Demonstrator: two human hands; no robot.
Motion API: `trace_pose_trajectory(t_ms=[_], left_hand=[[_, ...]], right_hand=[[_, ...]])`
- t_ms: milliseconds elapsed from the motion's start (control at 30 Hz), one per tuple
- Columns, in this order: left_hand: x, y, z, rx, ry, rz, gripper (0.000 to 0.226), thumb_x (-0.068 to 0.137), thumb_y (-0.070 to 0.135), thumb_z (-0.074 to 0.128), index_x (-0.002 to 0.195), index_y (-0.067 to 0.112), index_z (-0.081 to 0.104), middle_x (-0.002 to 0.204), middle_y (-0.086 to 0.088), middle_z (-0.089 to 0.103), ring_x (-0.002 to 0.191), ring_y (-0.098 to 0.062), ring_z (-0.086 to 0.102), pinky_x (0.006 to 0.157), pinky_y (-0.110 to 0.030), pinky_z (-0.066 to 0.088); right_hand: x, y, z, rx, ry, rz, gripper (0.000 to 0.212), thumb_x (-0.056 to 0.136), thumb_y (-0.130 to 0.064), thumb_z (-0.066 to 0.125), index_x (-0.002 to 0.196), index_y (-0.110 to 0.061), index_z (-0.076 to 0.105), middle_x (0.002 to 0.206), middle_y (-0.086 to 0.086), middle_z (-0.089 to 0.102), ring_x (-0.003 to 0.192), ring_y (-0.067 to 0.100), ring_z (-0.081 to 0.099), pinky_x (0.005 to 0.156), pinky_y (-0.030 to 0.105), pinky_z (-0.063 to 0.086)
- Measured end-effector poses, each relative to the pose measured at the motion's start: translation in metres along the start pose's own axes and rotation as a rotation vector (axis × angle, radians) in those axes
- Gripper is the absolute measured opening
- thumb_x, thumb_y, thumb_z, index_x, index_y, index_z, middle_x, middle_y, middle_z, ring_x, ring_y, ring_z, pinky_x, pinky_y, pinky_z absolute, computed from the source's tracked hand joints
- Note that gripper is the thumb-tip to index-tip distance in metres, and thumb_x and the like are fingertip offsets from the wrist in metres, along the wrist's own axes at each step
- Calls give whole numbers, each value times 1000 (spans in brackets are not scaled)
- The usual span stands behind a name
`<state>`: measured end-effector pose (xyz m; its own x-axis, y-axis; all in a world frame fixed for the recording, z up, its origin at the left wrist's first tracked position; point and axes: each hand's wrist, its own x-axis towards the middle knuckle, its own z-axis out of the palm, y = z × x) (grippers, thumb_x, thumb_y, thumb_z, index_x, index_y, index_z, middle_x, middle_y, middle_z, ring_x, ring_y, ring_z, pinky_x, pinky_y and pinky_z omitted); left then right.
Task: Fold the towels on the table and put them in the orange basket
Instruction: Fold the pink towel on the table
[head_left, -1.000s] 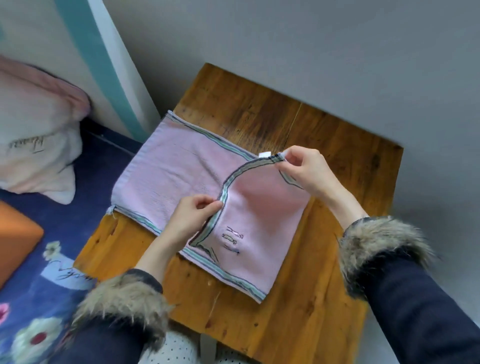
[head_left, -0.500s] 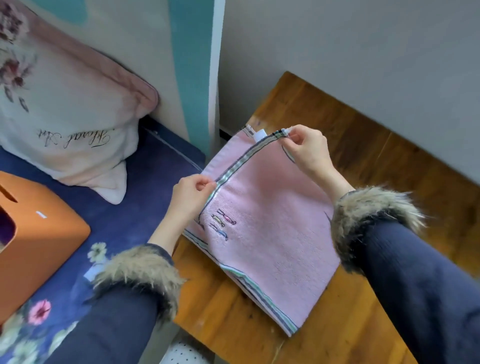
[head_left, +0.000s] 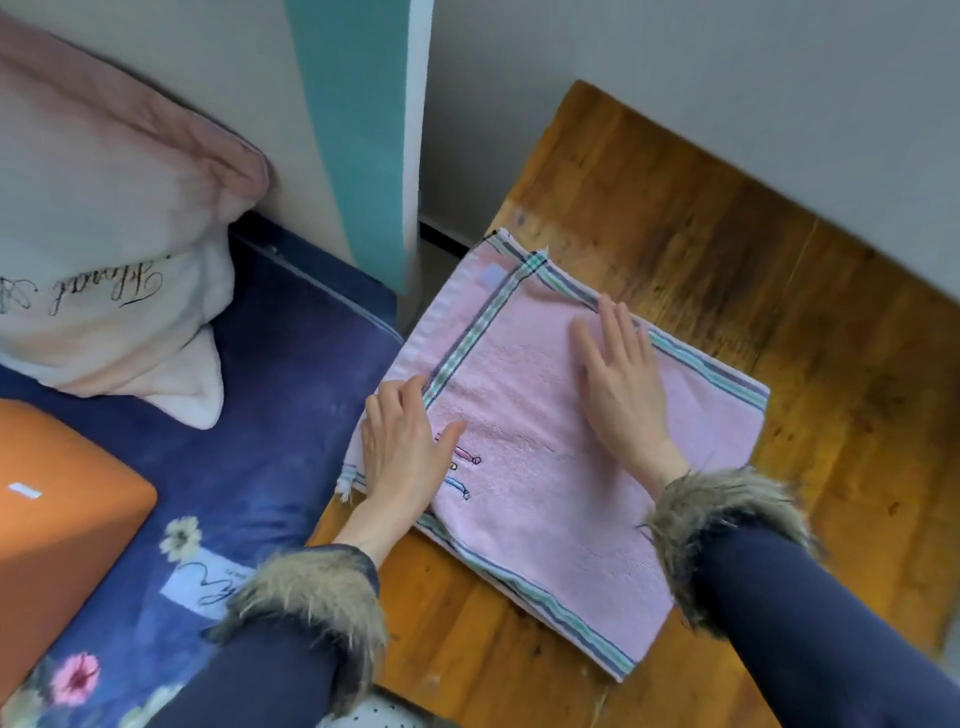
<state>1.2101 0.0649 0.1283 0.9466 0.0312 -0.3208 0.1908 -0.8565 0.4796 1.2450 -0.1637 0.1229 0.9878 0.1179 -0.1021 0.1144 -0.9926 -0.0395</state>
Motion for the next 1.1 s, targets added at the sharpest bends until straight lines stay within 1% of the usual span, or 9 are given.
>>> trace_pose_trajectory(t_ms=[67,200,300,433,567,733,867,967,1100], left_hand=[[3,2,1,30,13,32,64,83,39,66,133,8,41,124,-12,44,112,-29,39,92,-35,35],[10,11,2,74,-4,72,63,84,35,66,135,8,40,125,-13,43,114,-30,37,93,-35,32],[18,22,1,116,-30,127,62,85,32,64,137,10,38,125,-12,43,117,-29,35,94,-37,33],[32,52,6,202,-131,270,62,86,25,62,140,11,35,130,-11,42,122,-32,34,95,-44,34],[36,93,24,325,-237,431,57,85,16,58,138,13,38,132,-10,42,119,-33,37,91,-44,35],[25,132,50,440,-268,632,54,82,4,50,135,11,43,127,-12,46,112,-34,42,80,-42,37],[20,147,64,408,-324,738,55,79,1,51,134,9,45,126,-14,48,113,-35,43,84,-44,41],[17,153,68,340,-406,805,54,78,-1,52,131,9,49,123,-15,52,113,-35,46,89,-44,41],[21,152,55,297,-400,752,54,84,11,56,136,14,43,125,-10,53,118,-30,47,94,-39,32]], right_hand=[[-7,4,0,0,-87,-33,49,92,-4,48,140,-8,38,151,21,27,139,38,25,112,54,24],[-21,15,-3,50,-330,141,60,97,-13,26,150,-28,1,159,1,-4,145,25,-4,113,56,2],[-33,20,-8,62,-353,200,61,98,-15,25,149,-30,-5,158,-3,-9,145,23,-7,113,57,5],[-71,35,-16,109,-343,376,59,98,-18,33,149,-27,5,159,0,0,144,26,7,110,53,24],[-117,40,-28,114,-364,559,51,97,-26,37,145,-18,24,146,10,29,127,32,36,80,40,46],[-149,44,-35,126,-451,679,38,97,-30,36,128,-11,46,128,13,45,108,32,56,73,32,41],[-172,60,-38,146,-520,678,36,97,-32,36,122,-15,54,124,9,51,106,32,59,68,29,32],[-185,73,-42,200,-564,725,38,96,-37,37,113,-15,62,116,9,61,104,31,60,68,28,35],[-187,90,-47,237,-333,793,33,97,-33,40,107,-10,61,109,11,61,98,31,57,68,32,41]])
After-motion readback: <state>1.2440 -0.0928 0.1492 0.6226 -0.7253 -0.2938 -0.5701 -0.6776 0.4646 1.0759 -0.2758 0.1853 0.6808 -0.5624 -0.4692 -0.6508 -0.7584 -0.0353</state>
